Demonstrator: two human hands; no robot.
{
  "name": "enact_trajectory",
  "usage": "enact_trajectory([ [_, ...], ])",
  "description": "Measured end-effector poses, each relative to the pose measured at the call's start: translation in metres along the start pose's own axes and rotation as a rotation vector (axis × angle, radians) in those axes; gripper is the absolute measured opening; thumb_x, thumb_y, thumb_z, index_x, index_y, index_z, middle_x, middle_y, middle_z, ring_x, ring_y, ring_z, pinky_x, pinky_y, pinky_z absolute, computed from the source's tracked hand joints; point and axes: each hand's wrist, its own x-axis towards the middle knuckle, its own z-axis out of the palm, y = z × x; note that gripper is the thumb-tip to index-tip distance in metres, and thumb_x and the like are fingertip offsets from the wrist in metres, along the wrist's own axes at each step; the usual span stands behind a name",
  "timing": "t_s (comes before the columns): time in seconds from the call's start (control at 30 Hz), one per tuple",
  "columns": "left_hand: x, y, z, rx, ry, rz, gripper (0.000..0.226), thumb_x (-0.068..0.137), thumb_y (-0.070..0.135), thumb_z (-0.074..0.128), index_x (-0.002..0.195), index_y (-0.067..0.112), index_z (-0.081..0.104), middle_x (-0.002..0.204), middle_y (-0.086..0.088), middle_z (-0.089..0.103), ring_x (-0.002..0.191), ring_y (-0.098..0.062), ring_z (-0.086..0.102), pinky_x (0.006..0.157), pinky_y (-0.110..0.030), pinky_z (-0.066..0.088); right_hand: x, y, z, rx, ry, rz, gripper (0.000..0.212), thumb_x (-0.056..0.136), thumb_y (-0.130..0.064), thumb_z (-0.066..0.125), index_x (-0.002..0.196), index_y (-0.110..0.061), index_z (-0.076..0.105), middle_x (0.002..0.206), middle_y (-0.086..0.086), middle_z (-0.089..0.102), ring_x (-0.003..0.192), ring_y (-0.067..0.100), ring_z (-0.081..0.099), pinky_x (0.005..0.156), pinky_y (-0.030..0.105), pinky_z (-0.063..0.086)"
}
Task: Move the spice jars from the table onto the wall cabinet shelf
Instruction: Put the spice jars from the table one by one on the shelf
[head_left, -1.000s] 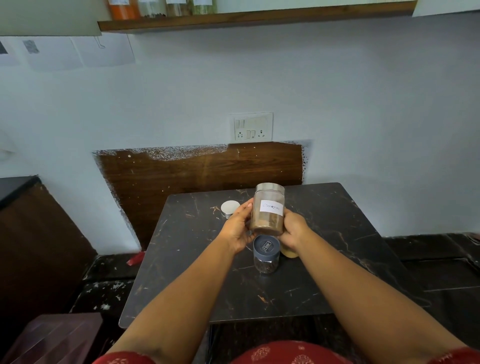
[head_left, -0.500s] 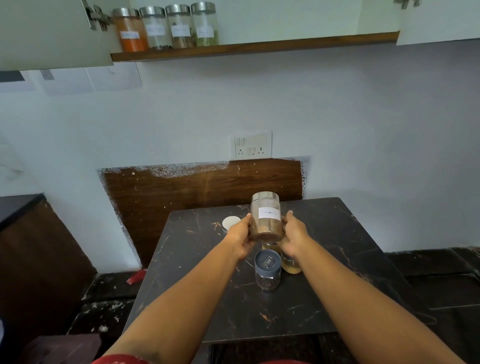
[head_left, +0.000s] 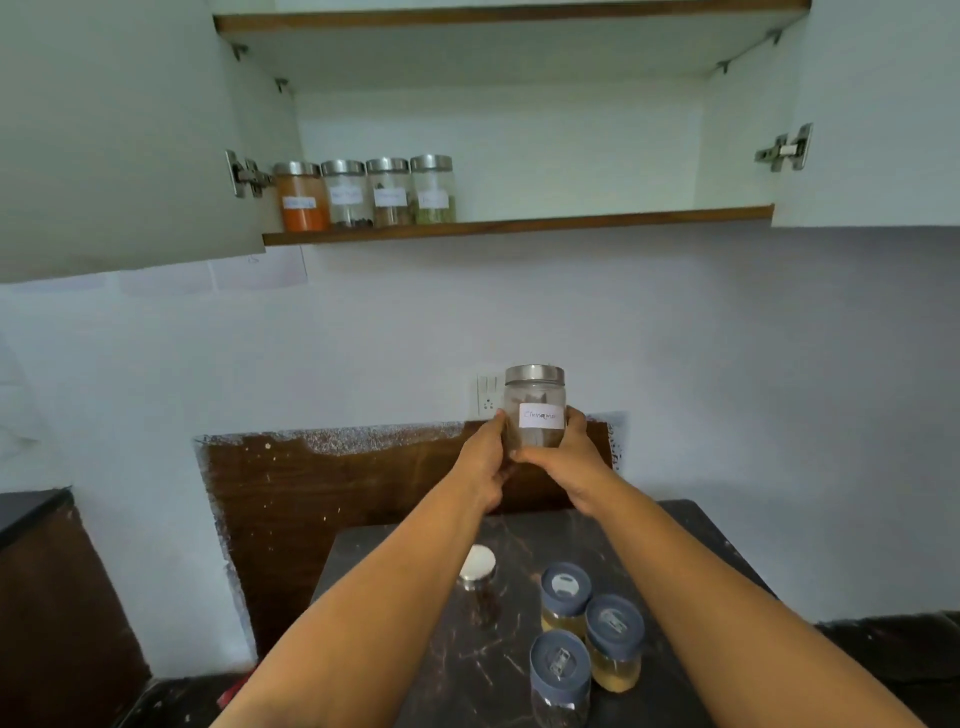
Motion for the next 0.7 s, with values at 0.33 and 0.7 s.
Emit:
enact_trajectory([
  [0.33, 0.052, 0.146, 0.011, 0.148, 0.082, 0.250, 0.045, 0.103, 0.042, 0.034, 0.128, 0.011, 0.055, 0.122, -0.014, 0.064, 0.112, -0.028, 0.061, 0.101, -0.042, 0.048, 0.082, -0.115, 0.037, 0.032, 0.173, -0.330, 0.097, 0.070, -0.030, 0.085, 0.142, -0.032, 0.019, 0.118, -0.005, 0.052, 0.099, 0.013, 0.058, 0.081, 0.024, 0.048],
  [0.7, 0.102, 0.257, 0.021, 0.300, -0.105, 0.598, 0.038, 0.102, 0.033, 0.039, 0.131, 0.015, 0.054, 0.126, -0.008, 0.063, 0.112, -0.018, 0.060, 0.096, -0.029, 0.047, 0.171, -0.217, 0.037, -0.001, 0.405, -0.582, 0.096, 0.063, -0.040, 0.086, 0.140, -0.029, 0.029, 0.114, -0.005, 0.055, 0.093, 0.011, 0.057, 0.063, 0.013, 0.040],
])
